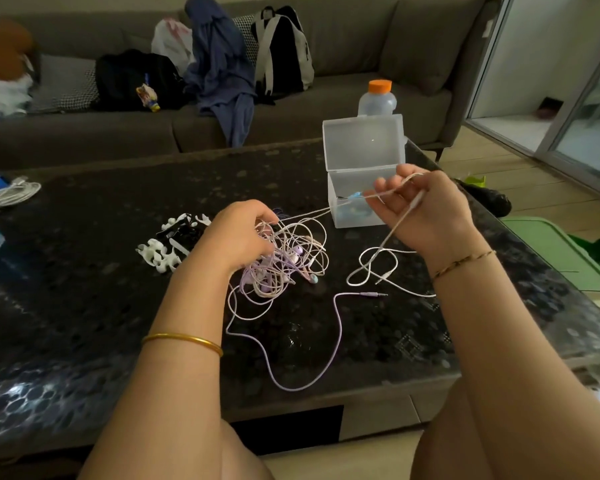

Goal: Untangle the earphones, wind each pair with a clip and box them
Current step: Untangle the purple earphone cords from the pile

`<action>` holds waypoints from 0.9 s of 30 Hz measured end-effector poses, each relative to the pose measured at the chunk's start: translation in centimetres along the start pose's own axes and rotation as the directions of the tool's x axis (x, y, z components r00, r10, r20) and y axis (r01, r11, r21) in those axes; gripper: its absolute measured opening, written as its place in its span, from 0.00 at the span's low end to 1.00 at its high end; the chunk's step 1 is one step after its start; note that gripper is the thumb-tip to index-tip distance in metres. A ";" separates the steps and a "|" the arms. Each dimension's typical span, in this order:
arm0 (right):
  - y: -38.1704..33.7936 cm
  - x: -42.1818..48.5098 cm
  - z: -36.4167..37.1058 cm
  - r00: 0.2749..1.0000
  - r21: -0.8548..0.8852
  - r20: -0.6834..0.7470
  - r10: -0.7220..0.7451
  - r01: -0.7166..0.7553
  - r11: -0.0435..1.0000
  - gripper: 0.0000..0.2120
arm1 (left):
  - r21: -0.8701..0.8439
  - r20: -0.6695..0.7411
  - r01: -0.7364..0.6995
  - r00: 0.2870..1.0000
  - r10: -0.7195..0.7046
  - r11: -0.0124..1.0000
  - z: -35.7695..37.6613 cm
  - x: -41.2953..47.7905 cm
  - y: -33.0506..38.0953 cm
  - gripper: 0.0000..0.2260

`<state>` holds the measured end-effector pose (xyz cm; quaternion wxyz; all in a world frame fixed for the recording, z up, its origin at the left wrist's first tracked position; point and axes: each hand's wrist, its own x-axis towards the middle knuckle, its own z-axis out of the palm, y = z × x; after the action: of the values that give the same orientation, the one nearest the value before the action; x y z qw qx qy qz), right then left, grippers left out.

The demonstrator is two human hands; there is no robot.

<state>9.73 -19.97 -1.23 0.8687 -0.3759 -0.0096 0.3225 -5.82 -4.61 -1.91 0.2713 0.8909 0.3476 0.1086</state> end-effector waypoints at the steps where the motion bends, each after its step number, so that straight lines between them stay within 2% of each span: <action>1: 0.2 0.1 0.1 1.000 -0.047 0.006 0.003 -0.003 0.999 0.13 | -0.016 -0.002 -0.005 1.000 0.005 1.000 0.0 0.0 0.1 0.20; 3: 0.6 -0.1 0.3 0.998 -0.332 0.045 -0.041 0.054 0.942 0.13 | -0.036 -0.002 -0.014 1.000 0.014 0.999 0.0 -0.1 0.3 0.18; 5: 1.1 -0.4 0.8 0.985 -0.647 0.152 -0.081 0.161 0.745 0.14 | -0.062 0.000 -0.026 1.000 0.027 0.998 0.1 -0.1 0.6 0.16; 7: 1.9 -0.7 1.3 0.953 -0.846 0.290 -0.092 0.300 0.441 0.11 | -0.099 0.003 -0.038 0.999 0.038 0.994 0.1 -0.1 0.9 0.16; 9: 2.7 -0.6 1.4 0.923 -0.924 0.380 -0.064 0.382 0.017 0.08 | -0.125 0.006 -0.040 0.999 0.042 0.991 0.2 0.0 0.9 0.16; 10: 3.0 -0.6 1.4 0.917 -0.906 0.397 -0.037 0.386 -0.173 0.07 | -0.140 0.004 -0.041 0.999 0.042 0.989 0.1 0.1 0.8 0.16; 11: 3.3 -0.7 1.5 0.912 -0.874 0.411 -0.017 0.388 -0.293 0.07 | -0.151 -0.002 -0.041 0.999 0.041 0.988 0.2 0.1 0.7 0.16; 12: 3.4 -0.8 1.4 0.902 -0.849 0.432 -0.012 0.403 -0.341 0.07 | -0.161 -0.010 -0.041 0.999 0.040 0.986 0.1 0.1 0.7 0.16; 15: 3.2 -1.1 1.5 0.849 -0.827 0.521 -0.086 0.478 -0.295 0.06 | -0.205 -0.015 -0.026 1.000 0.024 0.978 0.0 0.2 0.3 0.15; 19: 3.2 -1.0 1.7 0.807 -0.842 0.536 -0.247 0.531 -0.091 0.05 | -0.310 0.007 0.007 1.000 -0.005 0.951 0.0 0.2 0.2 0.12; 24: 2.8 -1.1 2.0 0.864 -0.819 0.393 -0.315 0.484 0.308 0.06 | -0.387 -0.001 0.089 0.995 -0.096 0.918 -0.1 0.2 0.2 0.14; 27: 2.8 -1.6 2.2 0.895 -0.781 0.349 -0.278 0.442 0.441 0.07 | -0.390 -0.003 0.118 0.992 -0.130 0.913 0.0 0.3 0.4 0.13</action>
<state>6.36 -18.04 -1.18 0.6196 -0.7084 -0.3179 0.1145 -5.37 -4.68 -1.66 0.4441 0.7938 0.3787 0.1709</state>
